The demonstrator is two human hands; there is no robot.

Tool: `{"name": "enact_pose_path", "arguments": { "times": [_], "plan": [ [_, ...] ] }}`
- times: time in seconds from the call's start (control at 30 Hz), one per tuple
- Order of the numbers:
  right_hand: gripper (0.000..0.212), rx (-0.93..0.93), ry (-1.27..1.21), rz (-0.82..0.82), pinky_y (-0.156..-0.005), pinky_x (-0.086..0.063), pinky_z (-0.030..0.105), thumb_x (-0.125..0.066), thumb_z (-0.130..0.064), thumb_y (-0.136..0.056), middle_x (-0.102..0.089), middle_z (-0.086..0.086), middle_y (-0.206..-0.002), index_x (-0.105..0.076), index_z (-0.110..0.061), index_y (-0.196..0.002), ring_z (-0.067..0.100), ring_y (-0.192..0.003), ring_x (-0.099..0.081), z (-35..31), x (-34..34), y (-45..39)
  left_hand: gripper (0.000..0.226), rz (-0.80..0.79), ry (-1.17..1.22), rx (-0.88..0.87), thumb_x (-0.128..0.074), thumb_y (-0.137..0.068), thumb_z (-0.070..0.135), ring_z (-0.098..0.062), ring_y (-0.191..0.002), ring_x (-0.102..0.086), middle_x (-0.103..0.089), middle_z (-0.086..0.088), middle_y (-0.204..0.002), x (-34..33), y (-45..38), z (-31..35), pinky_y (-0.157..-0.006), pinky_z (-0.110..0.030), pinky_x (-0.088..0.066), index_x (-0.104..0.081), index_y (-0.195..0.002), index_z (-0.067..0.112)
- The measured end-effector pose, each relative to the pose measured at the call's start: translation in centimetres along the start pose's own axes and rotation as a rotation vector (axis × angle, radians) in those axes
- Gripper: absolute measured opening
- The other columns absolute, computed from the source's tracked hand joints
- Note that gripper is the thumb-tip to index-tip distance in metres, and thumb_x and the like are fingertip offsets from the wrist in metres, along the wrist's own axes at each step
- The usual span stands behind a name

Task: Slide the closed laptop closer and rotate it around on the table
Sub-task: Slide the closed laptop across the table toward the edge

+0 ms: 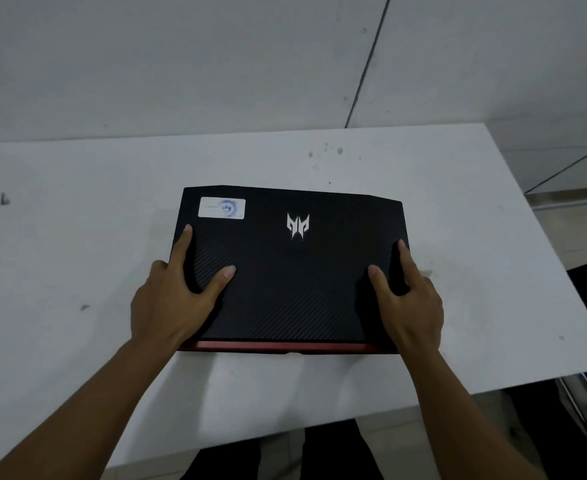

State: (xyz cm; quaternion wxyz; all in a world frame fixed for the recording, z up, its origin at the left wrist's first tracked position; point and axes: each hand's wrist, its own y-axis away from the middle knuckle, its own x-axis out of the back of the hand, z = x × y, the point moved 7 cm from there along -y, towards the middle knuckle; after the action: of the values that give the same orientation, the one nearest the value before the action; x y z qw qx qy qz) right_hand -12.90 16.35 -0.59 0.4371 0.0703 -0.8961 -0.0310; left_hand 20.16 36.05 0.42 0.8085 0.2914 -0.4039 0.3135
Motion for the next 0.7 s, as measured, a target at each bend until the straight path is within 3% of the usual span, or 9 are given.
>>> {"name": "enact_pose_path", "arguments": {
  "times": [0.1, 0.23, 0.33, 0.4, 0.53, 0.7],
  "plan": [
    [0.07, -0.031, -0.022, -0.027, -0.084, -0.046, 0.037, -0.053, -0.071, -0.087, -0.064, 0.003, -0.119, -0.032, -0.053, -0.152, 0.024, -0.11, -0.06, -0.7, -1.2, 1.5, 0.098, 0.03, 0.021, 0.015, -0.046, -0.076, 0.09, -0.021, -0.082, -0.05, -0.056, -0.007, -0.107, 0.5, 0.8, -2.3, -0.071, -0.037, -0.044, -0.01, -0.159, 0.051],
    [0.068, -0.017, -0.044, -0.034, -0.081, -0.042, 0.035, -0.058, -0.065, -0.088, -0.063, 0.001, -0.126, -0.035, -0.053, -0.151, 0.015, -0.104, -0.054, -1.3, -2.4, 2.7, 0.098, 0.08, 0.089, 0.028, -0.051, -0.076, 0.087, -0.02, -0.08, -0.051, -0.054, -0.007, -0.106, 0.6, 1.7, -4.5, -0.068, -0.035, -0.043, -0.013, -0.158, 0.052],
    [0.065, 0.028, -0.075, -0.038, -0.083, -0.04, 0.033, -0.062, -0.06, -0.089, -0.063, -0.003, -0.131, -0.04, -0.051, -0.15, 0.019, -0.117, -0.056, -1.8, -3.9, 3.1, 0.097, 0.128, 0.096, 0.03, -0.051, -0.075, 0.087, -0.02, -0.082, -0.052, -0.056, -0.009, -0.107, -0.4, 1.8, -6.7, -0.069, -0.035, -0.042, -0.016, -0.158, 0.052],
    [0.064, 0.051, -0.101, -0.03, -0.084, -0.039, 0.03, -0.064, -0.057, -0.089, -0.061, -0.008, -0.135, -0.043, -0.049, -0.149, 0.019, -0.122, -0.056, -1.7, -4.8, 2.9, 0.097, 0.143, 0.093, 0.023, -0.049, -0.075, 0.091, -0.022, -0.087, -0.053, -0.059, -0.013, -0.114, -1.1, 1.5, -7.9, -0.072, -0.037, -0.045, -0.016, -0.157, 0.052],
    [0.064, 0.124, -0.163, -0.012, -0.082, -0.039, 0.026, -0.067, -0.055, -0.088, -0.061, -0.013, -0.128, -0.046, -0.046, -0.148, 0.007, -0.105, -0.053, -1.6, -6.3, 3.3, 0.1, 0.191, 0.092, 0.021, -0.043, -0.071, 0.095, -0.035, -0.105, -0.062, -0.06, -0.015, -0.127, -2.2, 2.0, -10.0, -0.078, -0.043, -0.048, -0.015, -0.157, 0.052],
    [0.064, 0.145, -0.197, -0.004, -0.086, -0.038, 0.027, -0.067, -0.059, -0.087, -0.057, -0.012, -0.142, -0.046, -0.049, -0.146, 0.013, -0.123, -0.055, -0.8, -6.9, 3.8, 0.104, 0.23, 0.073, 0.011, -0.041, -0.068, 0.098, -0.037, -0.109, -0.062, -0.06, -0.015, -0.13, -2.4, 2.5, -10.9, -0.083, -0.047, -0.05, -0.016, -0.157, 0.051]
  ]
}}
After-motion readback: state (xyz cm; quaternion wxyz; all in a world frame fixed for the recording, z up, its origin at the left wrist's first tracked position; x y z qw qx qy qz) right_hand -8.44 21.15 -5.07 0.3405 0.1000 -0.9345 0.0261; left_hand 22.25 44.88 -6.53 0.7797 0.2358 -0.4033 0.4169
